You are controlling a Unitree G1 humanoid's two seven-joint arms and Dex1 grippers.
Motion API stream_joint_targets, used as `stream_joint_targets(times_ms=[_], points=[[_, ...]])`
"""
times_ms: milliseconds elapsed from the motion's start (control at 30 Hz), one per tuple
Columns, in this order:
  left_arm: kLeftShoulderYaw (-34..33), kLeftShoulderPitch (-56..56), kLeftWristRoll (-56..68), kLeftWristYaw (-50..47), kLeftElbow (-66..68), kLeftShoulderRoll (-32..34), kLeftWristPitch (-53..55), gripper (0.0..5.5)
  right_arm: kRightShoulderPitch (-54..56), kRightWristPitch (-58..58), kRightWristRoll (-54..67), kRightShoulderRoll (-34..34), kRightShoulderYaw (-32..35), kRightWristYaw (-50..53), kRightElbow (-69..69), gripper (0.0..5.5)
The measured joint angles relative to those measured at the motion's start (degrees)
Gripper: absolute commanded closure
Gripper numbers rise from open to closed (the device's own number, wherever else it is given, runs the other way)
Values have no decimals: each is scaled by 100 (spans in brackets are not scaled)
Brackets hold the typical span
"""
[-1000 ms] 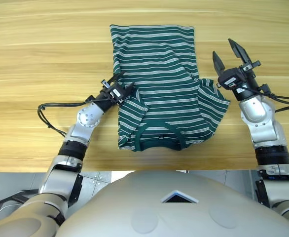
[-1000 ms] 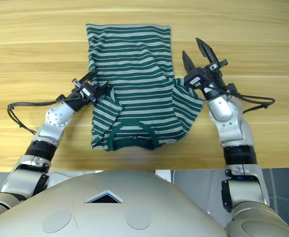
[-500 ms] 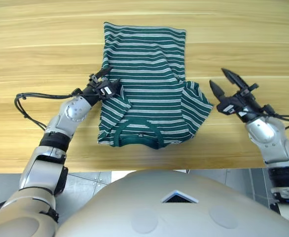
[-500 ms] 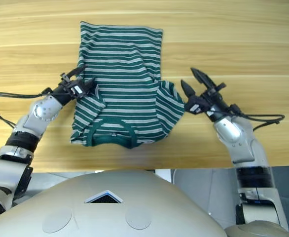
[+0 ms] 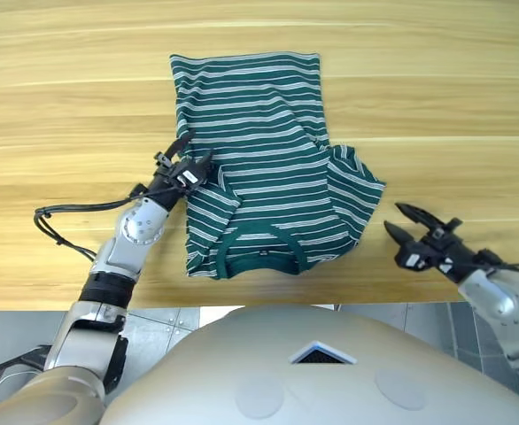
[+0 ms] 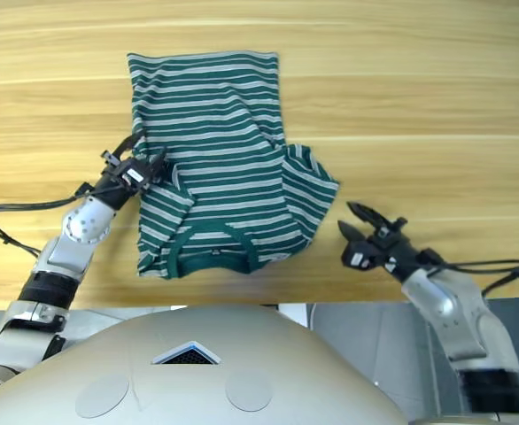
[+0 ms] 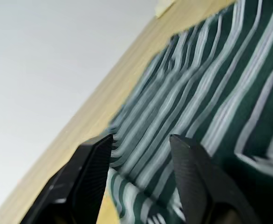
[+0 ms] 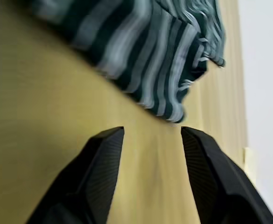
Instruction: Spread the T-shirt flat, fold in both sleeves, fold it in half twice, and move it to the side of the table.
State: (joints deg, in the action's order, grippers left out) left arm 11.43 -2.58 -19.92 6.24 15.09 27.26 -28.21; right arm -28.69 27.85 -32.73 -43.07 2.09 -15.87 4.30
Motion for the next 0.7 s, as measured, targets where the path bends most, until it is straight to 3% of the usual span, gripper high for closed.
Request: stream_joint_targets(times_ms=[167,367,500,700], points=[[-197,-195,136,-89,-726,-143,-27,323,957,-252,-395,189,-361,489,-678,320],[-295,-253,171,-83,-1192,-309,-12,323,1240,-381,-686,192,-659,842,-854,320],[-369,-263,211,-74,-1390,-326,-3,323,980,-410,-712,-38,-683,833,-599,320],[-704,-269,233,-95,-1615,-319,106,323,-220,-583,-854,-727,47,764,71,320]])
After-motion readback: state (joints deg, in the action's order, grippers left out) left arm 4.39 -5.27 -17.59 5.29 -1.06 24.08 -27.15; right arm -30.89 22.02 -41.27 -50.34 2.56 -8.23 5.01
